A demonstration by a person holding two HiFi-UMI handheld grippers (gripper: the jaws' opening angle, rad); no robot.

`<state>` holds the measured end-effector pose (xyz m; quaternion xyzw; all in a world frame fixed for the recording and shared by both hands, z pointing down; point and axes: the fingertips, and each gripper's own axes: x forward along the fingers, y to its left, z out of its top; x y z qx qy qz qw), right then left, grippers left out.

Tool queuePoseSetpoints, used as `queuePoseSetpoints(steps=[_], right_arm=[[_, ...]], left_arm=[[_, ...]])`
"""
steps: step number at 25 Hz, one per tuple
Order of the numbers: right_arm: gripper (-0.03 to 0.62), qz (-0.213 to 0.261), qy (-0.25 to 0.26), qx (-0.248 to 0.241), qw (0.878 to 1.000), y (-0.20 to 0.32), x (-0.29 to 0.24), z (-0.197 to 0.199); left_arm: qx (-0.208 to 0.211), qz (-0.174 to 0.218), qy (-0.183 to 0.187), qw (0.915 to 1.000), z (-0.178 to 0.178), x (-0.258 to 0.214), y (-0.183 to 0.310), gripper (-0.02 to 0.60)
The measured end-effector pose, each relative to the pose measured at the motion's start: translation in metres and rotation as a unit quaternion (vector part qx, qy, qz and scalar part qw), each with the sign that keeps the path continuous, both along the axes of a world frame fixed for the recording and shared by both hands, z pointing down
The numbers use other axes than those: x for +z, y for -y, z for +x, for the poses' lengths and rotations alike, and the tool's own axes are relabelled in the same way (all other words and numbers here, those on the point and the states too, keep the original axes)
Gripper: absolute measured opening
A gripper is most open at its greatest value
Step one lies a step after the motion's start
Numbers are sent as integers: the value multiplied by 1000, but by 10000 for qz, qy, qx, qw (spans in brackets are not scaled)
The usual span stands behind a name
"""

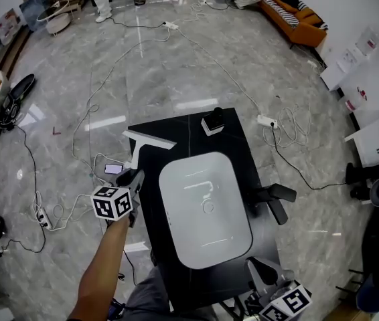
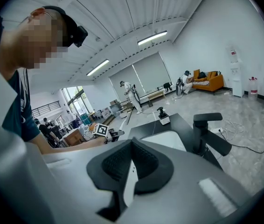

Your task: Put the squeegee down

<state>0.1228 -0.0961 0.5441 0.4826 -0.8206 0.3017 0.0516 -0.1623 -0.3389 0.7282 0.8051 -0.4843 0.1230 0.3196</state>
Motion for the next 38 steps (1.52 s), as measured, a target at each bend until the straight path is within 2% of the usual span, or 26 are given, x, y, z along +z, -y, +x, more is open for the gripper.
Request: queuePoseSetpoints(steps=[5, 12, 30, 38], right_arm=[[11, -120, 42, 29, 9999, 7, 15, -6], [11, -218, 83, 85, 9997, 10, 30, -9], [11, -378, 139, 202, 9990, 8, 48, -9], [11, -487, 171, 220, 9984, 1, 53, -6]], left_arm=[[30, -299, 176, 9994, 5, 31, 14, 75], [-11, -525, 432, 9977, 6, 62, 27, 75], [325, -679, 1062, 9915, 23, 98, 35, 75], [412, -656, 1160, 9902, 26, 96, 33, 94]])
